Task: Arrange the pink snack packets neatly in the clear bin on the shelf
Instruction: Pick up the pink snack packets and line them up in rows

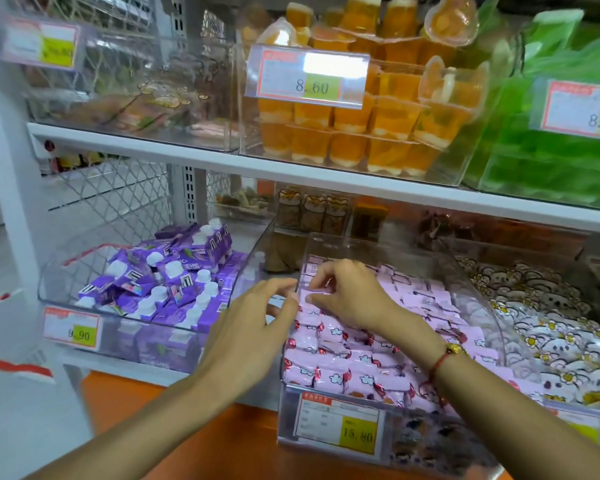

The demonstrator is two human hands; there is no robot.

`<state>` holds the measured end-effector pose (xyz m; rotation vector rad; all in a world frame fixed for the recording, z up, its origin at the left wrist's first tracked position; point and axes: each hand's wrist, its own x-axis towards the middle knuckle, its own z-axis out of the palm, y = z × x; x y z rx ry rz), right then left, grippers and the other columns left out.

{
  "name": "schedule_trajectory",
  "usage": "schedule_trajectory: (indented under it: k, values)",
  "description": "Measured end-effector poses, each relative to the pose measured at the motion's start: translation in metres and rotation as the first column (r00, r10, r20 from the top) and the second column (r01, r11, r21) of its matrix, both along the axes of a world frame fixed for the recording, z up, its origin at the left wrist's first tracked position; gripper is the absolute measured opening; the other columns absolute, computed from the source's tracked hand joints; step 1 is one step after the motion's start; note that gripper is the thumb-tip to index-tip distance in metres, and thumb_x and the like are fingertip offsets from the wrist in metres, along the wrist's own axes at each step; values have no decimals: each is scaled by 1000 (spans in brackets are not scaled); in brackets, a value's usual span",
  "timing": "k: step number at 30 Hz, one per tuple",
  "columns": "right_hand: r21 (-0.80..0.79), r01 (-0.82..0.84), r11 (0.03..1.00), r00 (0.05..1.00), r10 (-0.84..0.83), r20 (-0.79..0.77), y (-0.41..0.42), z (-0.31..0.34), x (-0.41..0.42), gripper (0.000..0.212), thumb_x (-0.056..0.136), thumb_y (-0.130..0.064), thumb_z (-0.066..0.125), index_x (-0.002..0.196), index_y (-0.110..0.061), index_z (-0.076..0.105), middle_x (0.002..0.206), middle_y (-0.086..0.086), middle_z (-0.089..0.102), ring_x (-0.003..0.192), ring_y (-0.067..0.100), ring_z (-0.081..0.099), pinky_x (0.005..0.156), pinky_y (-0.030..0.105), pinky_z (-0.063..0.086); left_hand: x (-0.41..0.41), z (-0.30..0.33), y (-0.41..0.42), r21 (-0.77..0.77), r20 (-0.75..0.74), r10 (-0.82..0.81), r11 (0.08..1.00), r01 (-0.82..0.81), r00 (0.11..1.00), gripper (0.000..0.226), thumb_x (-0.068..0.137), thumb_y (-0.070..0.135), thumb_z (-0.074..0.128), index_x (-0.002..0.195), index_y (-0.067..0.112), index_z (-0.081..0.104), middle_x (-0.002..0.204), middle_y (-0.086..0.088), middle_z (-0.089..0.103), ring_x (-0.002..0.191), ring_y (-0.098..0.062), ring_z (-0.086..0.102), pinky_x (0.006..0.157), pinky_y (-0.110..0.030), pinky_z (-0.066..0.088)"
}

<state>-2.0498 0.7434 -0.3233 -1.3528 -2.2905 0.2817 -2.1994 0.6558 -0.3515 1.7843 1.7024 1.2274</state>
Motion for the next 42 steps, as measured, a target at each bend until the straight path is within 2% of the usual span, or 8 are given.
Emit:
schedule_trajectory:
  k: [4, 8, 14, 22, 27, 31, 37, 42]
  values:
    - [-298, -71, 952, 970, -3, -242, 2, 9, -2, 8, 90, -11, 60, 84, -7, 63, 69, 8, 60, 57, 17, 55, 52, 27, 46, 1, 1, 0, -18, 47, -15, 1000, 16, 999, 17, 92, 43, 45, 105, 50, 53, 95, 29, 59, 82, 16, 54, 68, -19, 46]
    - [-156, -34, 987, 908, -35, -418, 0, 15, -10, 5, 93, -12, 53, 93, -10, 58, 80, -1, 56, 75, 16, 53, 71, 33, 48, 3, 4, 0, -11, 112, -20, 1000, 21, 993, 15, 92, 37, 49, 101, 48, 55, 93, 30, 60, 84, 9, 57, 78, -37, 54]
    - [-128, 208, 970, 458, -212, -863, -18, 32, 1, 11, 98, -22, 49, 97, -14, 55, 78, 0, 59, 58, 0, 54, 50, 14, 43, 0, 6, -1, 54, 141, -34, 998, 26, 989, 23, 91, 35, 54, 113, 44, 54, 103, 27, 60, 98, -1, 59, 87, -36, 50]
    - [-481, -143, 865, 161, -459, -874, -48, 32, 25, 20, 97, -14, 51, 107, 1, 60, 77, 8, 66, 65, 10, 61, 52, 15, 52, 3, 19, -7, 447, -366, -143, 840, 308, 920, 63, 82, 11, 70, 134, 36, 46, 135, 23, 42, 120, -2, 46, 89, -25, 47]
    - [-504, -138, 853, 370, -428, -825, -50, 37, 33, 24, 97, -31, 50, 101, -11, 63, 89, 5, 70, 80, 13, 68, 64, 24, 56, 6, 27, -10, 421, 113, -245, 890, 177, 963, 30, 76, 28, 71, 106, 30, 69, 103, 20, 70, 93, 0, 65, 78, -21, 54]
    - [-142, 121, 982, 675, -186, -714, -52, 37, 35, 29, 93, -49, 45, 113, -29, 52, 109, -10, 57, 101, 4, 54, 82, 15, 44, 10, 34, -8, 156, 663, -155, 985, 67, 732, 19, 80, 34, 64, 88, 19, 73, 65, 9, 70, 58, 1, 64, 49, -14, 50]
    - [273, -197, 941, 958, 245, -151, -67, 30, 29, 50, 89, -40, 47, 138, -34, 39, 136, -19, 37, 131, 1, 22, 108, 27, 19, 14, 32, -10, 169, 588, -146, 984, 56, 796, 25, 79, 39, 60, 63, 22, 68, 57, 14, 65, 53, 4, 60, 47, -14, 49]
    - [404, -251, 880, 967, 246, 63, -63, 23, 25, 39, 91, -32, 59, 128, -28, 51, 117, -13, 56, 110, 7, 42, 89, 26, 31, 12, 28, -9, 259, 407, -213, 959, 111, 888, 18, 79, 43, 57, 83, 31, 69, 67, 18, 67, 65, 7, 61, 58, -10, 48]
